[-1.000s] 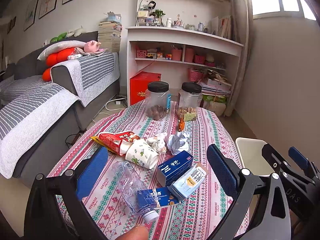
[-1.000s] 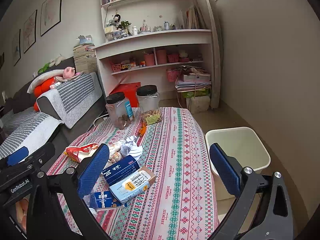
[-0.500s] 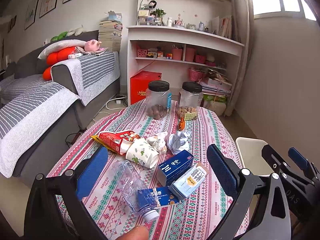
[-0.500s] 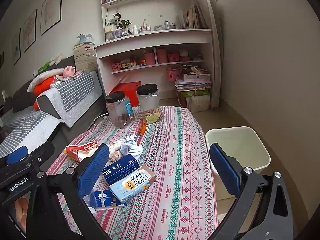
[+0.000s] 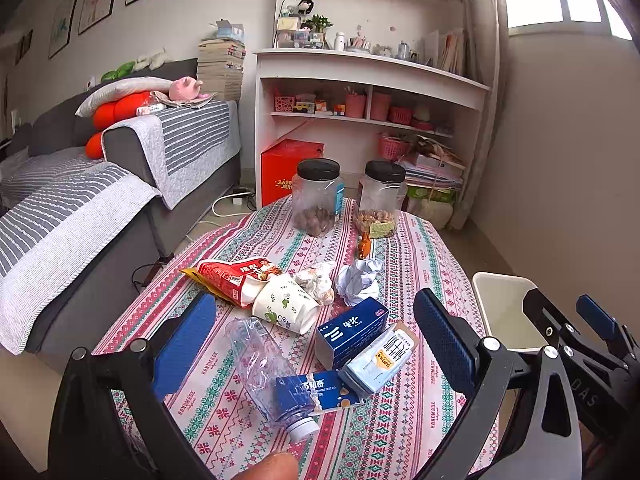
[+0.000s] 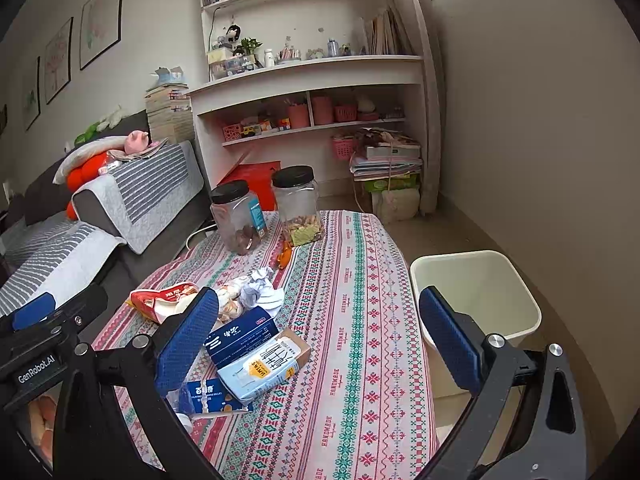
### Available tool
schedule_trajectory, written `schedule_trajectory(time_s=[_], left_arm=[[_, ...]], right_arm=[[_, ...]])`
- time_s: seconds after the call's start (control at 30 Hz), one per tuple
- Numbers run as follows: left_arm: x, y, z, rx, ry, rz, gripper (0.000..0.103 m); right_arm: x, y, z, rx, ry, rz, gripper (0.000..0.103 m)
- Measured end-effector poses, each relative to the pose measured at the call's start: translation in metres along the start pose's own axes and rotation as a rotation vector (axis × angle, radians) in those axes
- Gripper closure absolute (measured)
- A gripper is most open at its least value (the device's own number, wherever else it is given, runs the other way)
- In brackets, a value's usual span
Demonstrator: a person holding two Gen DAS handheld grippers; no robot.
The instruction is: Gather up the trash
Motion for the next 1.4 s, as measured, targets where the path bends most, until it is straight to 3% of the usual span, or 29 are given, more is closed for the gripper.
schedule_trajectory(time_s=[1.4], left_arm=[[0.0000,0.0035,0.0039,-0.014,0.028,-0.014,0.007]], right_arm=[[0.0063,0.0004,0.0043,0.000,0.023,-0.002,0.007]])
Point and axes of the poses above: each gripper's, at about its wrist camera, not at the fingertips, and z roughly the way its jaws point, y to its left, x to its underside, the point moved 1 cm from there along z, roughly the way its jaws point, and after that the axes turned 1 degree about -x, right-handed, at the moved point
